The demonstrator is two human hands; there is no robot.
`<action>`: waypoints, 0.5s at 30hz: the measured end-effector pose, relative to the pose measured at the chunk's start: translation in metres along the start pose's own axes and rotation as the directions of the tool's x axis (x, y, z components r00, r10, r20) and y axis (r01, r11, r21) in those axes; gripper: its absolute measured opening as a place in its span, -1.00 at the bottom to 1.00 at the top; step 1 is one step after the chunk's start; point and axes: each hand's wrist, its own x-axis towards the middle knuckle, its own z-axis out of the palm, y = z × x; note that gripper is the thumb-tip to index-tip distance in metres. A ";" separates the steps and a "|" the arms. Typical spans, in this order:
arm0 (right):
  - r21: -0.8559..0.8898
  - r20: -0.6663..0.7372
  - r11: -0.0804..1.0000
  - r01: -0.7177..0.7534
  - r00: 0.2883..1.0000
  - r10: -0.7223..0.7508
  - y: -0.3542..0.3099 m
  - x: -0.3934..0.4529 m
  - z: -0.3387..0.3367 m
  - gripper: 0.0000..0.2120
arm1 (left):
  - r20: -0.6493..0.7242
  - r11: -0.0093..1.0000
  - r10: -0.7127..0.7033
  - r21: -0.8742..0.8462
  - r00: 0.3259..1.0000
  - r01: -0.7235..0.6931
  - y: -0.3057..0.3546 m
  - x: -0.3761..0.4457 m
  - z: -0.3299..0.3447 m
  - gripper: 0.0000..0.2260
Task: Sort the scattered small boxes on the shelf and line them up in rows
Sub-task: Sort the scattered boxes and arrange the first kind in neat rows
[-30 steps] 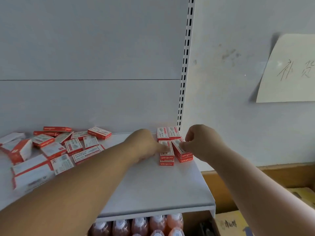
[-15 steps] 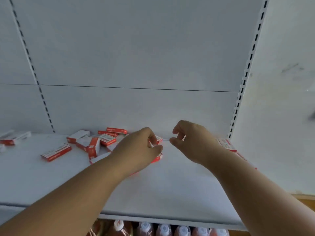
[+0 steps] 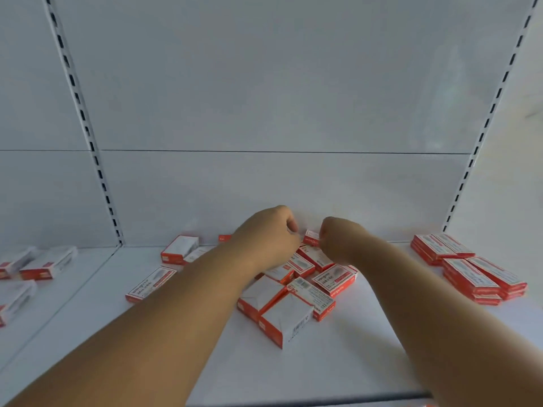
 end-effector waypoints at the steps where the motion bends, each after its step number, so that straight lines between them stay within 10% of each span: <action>1: 0.041 -0.007 0.999 -0.018 1.000 0.018 0.002 0.002 0.002 -0.84 | 0.002 1.000 0.000 -0.005 1.000 0.000 -0.001 0.003 0.004 -0.95; 4: 0.245 -0.062 0.969 -0.022 0.997 0.039 0.014 0.002 0.007 -0.80 | -0.060 0.997 -0.034 -0.071 0.998 0.030 -0.013 0.004 0.016 -0.94; 10: 0.342 -0.399 0.820 0.459 0.861 -0.316 0.014 -0.021 -0.012 -0.64 | -0.091 0.927 -0.148 -0.359 0.985 0.106 -0.017 0.007 0.013 -0.66; 15: 0.354 -0.270 0.844 0.403 0.908 -0.321 0.007 -0.028 -0.007 -0.52 | -0.145 0.853 -0.199 -0.513 0.969 0.099 -0.026 -0.001 0.010 -0.87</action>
